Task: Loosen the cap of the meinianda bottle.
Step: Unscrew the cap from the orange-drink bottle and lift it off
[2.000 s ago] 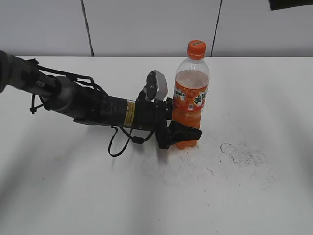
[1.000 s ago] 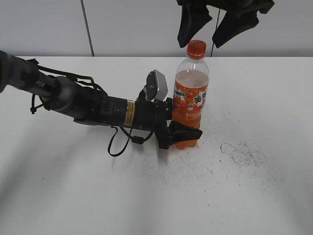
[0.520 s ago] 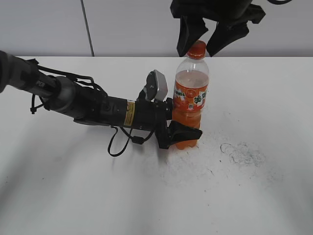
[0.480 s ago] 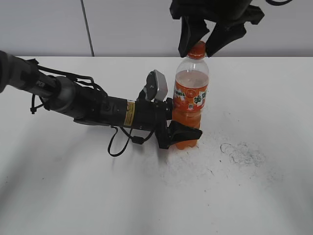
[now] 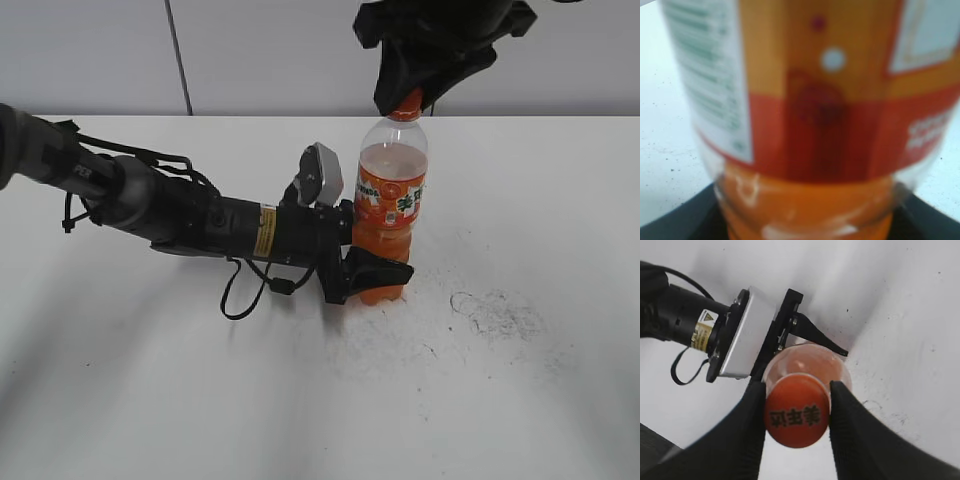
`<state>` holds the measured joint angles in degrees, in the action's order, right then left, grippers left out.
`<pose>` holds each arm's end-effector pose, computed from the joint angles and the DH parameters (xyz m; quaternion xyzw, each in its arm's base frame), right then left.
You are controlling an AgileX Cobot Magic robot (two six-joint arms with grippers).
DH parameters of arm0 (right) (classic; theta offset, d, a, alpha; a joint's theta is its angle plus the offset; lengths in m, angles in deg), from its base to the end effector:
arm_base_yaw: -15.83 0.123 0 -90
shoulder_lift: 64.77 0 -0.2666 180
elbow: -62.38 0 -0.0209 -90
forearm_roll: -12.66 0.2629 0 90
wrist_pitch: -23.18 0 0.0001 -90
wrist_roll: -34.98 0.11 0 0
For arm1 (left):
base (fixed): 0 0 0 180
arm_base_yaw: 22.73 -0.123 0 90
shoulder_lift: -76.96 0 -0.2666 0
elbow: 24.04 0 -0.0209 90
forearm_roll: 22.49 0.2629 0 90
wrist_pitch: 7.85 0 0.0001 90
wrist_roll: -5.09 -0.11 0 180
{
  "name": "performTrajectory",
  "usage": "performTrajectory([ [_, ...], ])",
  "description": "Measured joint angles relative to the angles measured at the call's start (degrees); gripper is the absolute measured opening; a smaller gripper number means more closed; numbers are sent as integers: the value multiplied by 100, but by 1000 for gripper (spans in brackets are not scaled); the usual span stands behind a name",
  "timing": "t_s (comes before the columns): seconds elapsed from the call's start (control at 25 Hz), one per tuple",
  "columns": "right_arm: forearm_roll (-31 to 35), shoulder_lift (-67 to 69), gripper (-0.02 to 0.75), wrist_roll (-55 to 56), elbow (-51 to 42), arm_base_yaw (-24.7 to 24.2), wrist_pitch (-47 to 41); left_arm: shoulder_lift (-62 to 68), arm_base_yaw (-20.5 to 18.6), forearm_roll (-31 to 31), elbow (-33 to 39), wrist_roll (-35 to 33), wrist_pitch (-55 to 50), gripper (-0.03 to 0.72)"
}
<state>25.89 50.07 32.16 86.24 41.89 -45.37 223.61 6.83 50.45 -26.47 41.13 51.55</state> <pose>0.3613 0.2028 0.2810 -0.2221 0.9522 0.1462 0.1501 0.3456 -0.3000 0.0392 0.5502 0.5744 -0.4239 0.4332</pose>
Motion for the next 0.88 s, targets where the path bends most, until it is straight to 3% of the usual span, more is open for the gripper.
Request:
performTrajectory([
  [0.12,-25,0,270,-619,25,0,-14,0,0,1,0,0,0,501],
  [0.16,6,0,270,-1600,25,0,-29,0,0,9,0,-13,0,501],
  [0.28,72,0,270,-3134,25,0,-47,0,0,28,0,-64,0,501],
  [0.48,102,0,270,-4032,25,0,-68,0,0,28,0,-101,0,501],
  [0.64,107,0,290,-3582,25,0,-73,0,0,20,0,-87,0,501],
  [0.8,45,0,467,-1425,25,0,-31,0,1,9,0,-67,-5,501],
  [0.88,41,0,503,-562,25,0,17,0,1,9,0,-67,-5,501],
])
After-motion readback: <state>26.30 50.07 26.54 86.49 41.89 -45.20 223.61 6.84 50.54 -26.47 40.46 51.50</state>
